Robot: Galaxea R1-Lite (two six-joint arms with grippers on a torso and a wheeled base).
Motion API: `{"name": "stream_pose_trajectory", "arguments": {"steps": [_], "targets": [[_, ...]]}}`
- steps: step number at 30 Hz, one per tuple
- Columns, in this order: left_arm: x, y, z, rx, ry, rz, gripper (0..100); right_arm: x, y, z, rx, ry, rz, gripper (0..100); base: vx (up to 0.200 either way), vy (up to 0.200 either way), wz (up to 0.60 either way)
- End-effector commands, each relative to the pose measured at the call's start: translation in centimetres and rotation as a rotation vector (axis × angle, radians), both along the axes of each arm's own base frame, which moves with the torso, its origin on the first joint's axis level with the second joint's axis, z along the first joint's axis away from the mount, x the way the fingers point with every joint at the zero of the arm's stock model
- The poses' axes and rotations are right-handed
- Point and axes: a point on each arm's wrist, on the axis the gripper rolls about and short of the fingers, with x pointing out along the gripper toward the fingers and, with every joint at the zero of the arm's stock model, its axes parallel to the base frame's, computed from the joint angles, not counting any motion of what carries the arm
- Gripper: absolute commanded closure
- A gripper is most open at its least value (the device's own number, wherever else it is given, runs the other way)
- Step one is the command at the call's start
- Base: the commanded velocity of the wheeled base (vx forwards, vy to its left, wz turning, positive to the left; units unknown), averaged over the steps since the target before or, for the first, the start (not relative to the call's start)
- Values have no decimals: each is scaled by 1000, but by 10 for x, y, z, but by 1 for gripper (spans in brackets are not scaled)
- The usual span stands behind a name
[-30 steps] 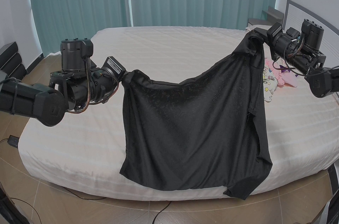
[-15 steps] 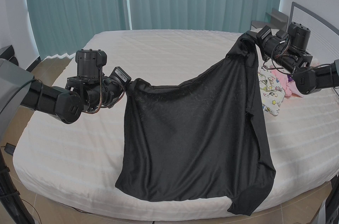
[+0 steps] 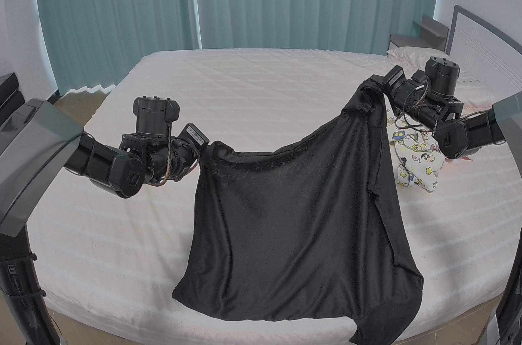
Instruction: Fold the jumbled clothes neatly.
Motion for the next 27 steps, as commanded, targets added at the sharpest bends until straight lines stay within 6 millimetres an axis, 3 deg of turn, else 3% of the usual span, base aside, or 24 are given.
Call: {"name": "stream_pose_trajectory", "arguments": {"steps": [1, 4, 5, 6, 8, 10, 11, 13, 20, 27], "targets": [[11, -3, -19, 9, 31, 5, 100, 9, 2, -18, -6, 34, -7, 100, 0, 0, 0], [20, -5, -27, 11, 36, 11, 100, 15, 2, -30, -10, 58, -21, 100, 0, 0, 0], [20, -5, -27, 11, 36, 11, 100, 15, 2, -30, -10, 58, -21, 0, 0, 0, 0], [26, -2, -33, 11, 44, 20, 0, 22, 3, -39, -11, 68, -25, 0, 0, 0, 0], [31, -3, -43, 18, 60, 22, 0, 29, 4, -57, -23, 109, -27, 0, 0, 0, 0], [32, -3, -45, 20, 62, 23, 0, 30, 4, -60, -26, 117, -27, 0, 0, 0, 0], [37, -3, -57, 35, 75, 31, 0, 38, 5, -84, -73, 165, -26, 0, 0, 0, 0], [42, 2, -57, 35, 69, 52, 0, 48, 4, -103, -109, 199, -56, 0, 0, 0, 0], [52, 30, -54, 77, 43, 117, 0, 73, -8, -121, -140, 202, -246, 0, 0, 0, 0], [48, 39, -59, 97, 72, 142, 0, 67, -9, -150, -274, 364, -225, 0, 0, 0, 0]]}}
